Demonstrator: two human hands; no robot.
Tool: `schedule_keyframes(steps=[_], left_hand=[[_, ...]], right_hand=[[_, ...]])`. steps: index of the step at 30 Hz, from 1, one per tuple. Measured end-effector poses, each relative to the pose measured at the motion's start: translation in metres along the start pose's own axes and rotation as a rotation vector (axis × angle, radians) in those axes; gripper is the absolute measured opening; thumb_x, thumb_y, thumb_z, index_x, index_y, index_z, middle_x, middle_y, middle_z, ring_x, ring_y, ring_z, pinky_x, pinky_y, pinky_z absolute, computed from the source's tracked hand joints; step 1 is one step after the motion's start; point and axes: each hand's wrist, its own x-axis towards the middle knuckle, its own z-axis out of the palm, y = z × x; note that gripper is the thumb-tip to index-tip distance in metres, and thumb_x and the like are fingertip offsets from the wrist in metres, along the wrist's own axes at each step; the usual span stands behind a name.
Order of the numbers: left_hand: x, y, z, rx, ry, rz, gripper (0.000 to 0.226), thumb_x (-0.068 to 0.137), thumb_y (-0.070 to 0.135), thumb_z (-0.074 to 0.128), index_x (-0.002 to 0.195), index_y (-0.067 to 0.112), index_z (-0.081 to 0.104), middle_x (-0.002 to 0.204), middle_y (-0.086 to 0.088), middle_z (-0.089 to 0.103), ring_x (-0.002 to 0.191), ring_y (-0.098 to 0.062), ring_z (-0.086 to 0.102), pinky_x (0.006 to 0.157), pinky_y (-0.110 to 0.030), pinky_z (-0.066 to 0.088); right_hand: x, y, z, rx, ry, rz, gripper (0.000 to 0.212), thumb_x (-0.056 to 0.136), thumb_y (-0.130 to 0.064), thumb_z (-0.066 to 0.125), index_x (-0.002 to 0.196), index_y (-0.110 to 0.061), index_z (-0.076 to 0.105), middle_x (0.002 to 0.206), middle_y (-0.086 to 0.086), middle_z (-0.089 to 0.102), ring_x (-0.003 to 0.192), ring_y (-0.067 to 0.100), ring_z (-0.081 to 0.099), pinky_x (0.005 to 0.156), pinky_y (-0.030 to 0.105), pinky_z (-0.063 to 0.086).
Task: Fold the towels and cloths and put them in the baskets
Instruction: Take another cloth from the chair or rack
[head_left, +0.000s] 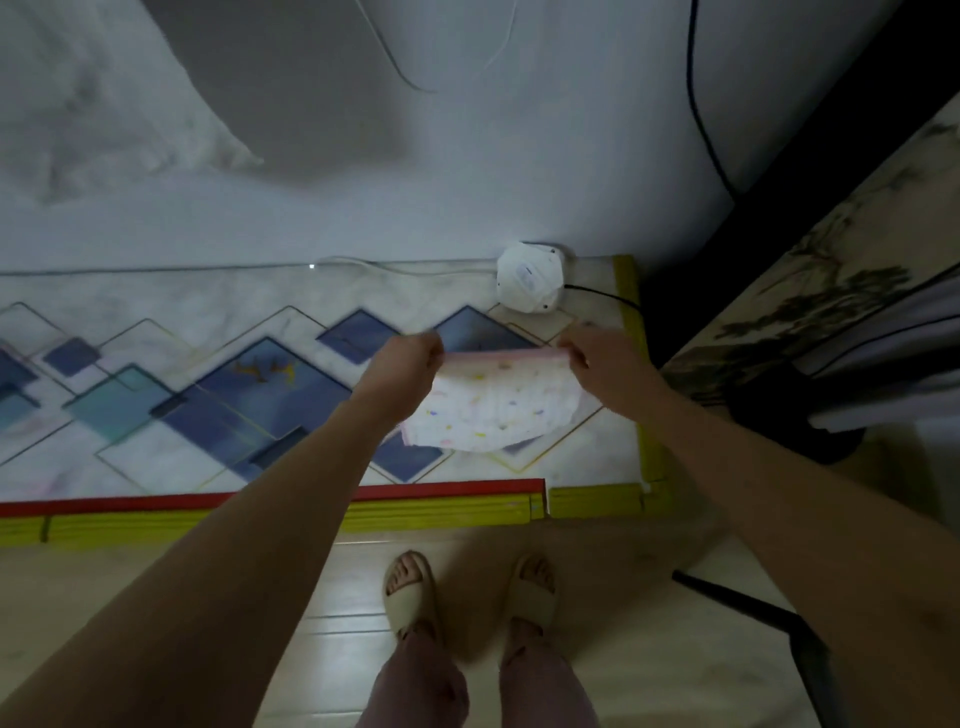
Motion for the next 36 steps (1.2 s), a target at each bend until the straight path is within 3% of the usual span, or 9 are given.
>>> schedule_keyframes(steps=[4,7,13,18,22,25,29,33,36], left_hand=[[0.006,0.001,-0.002,-0.064,0.217,0.121,0.010,0.091,0.009,0.056,0.096,0.005,0.064,0.094,-0.014,0.068,0.089,-0.029,0.061,0.074,-0.040,0.050],[0.001,-0.008,0.014,-0.049,0.212,0.115,0.011,0.089,0.008,0.059,0.097,0.004,0.065,0.095,-0.016,0.067,0.088,-0.032,0.062,0.072,-0.039,0.050],[-0.015,-0.038,0.086,0.064,-0.139,-0.033,0.015,0.092,0.013,0.056,0.100,0.006,0.066,0.096,-0.017,0.068,0.092,-0.035,0.062,0.076,-0.039,0.050],[-0.038,-0.067,0.146,0.036,-0.480,-0.100,0.015,0.090,0.011,0.058,0.098,0.003,0.068,0.102,-0.014,0.067,0.097,-0.028,0.061,0.077,-0.029,0.044],[-0.055,-0.084,0.170,0.052,-0.622,-0.080,0.015,0.090,0.016,0.061,0.098,0.006,0.068,0.105,-0.011,0.066,0.100,-0.026,0.060,0.082,-0.030,0.045],[-0.049,-0.092,0.172,0.024,-0.550,-0.117,0.017,0.092,0.020,0.059,0.099,0.007,0.068,0.104,-0.010,0.066,0.098,-0.026,0.061,0.079,-0.032,0.045],[-0.007,-0.099,0.173,-0.058,-0.252,-0.255,0.019,0.094,0.029,0.056,0.099,0.014,0.067,0.092,-0.009,0.069,0.085,-0.026,0.064,0.072,-0.030,0.046],[0.043,-0.106,0.183,-0.158,-0.037,-0.321,0.018,0.092,0.026,0.057,0.098,0.014,0.068,0.095,-0.013,0.068,0.093,-0.033,0.060,0.078,-0.035,0.047],[0.066,-0.111,0.191,-0.214,0.067,-0.330,0.016,0.091,0.025,0.056,0.095,0.013,0.065,0.094,-0.012,0.067,0.091,-0.034,0.060,0.074,-0.037,0.048]], right_hand=[[0.011,-0.003,-0.002,0.018,0.258,-0.073,0.006,0.088,-0.001,0.051,0.090,-0.005,0.054,0.078,0.011,0.054,0.073,0.025,0.053,0.066,0.040,0.046],[0.000,-0.002,0.016,0.064,0.180,-0.019,0.006,0.090,-0.001,0.049,0.094,-0.002,0.053,0.082,0.012,0.055,0.074,0.019,0.050,0.062,0.032,0.040],[-0.032,0.024,0.098,0.008,-0.231,0.085,0.009,0.093,0.000,0.042,0.091,-0.009,0.044,0.074,0.013,0.049,0.072,0.033,0.055,0.060,0.039,0.041],[-0.059,0.042,0.160,0.004,-0.438,0.168,0.009,0.091,-0.001,0.042,0.090,-0.009,0.040,0.073,0.016,0.046,0.067,0.029,0.049,0.057,0.033,0.031],[-0.072,0.050,0.185,0.002,-0.535,0.174,0.012,0.091,-0.009,0.051,0.085,-0.016,0.044,0.086,0.018,0.058,0.080,0.032,0.056,0.065,0.036,0.041],[-0.062,0.054,0.187,0.002,-0.480,0.165,0.008,0.093,-0.013,0.051,0.086,-0.014,0.049,0.086,0.014,0.061,0.082,0.032,0.058,0.067,0.038,0.044],[-0.018,0.061,0.186,-0.012,-0.211,0.148,0.011,0.097,-0.016,0.046,0.099,-0.009,0.053,0.091,0.016,0.065,0.078,0.034,0.059,0.066,0.038,0.048],[0.031,0.072,0.199,-0.062,0.019,0.199,0.014,0.098,-0.016,0.047,0.099,-0.006,0.056,0.086,0.019,0.064,0.084,0.039,0.060,0.075,0.037,0.037],[0.055,0.079,0.213,-0.017,0.062,0.244,0.018,0.100,-0.018,0.043,0.102,-0.003,0.052,0.095,0.020,0.063,0.089,0.037,0.059,0.063,0.034,0.032]])
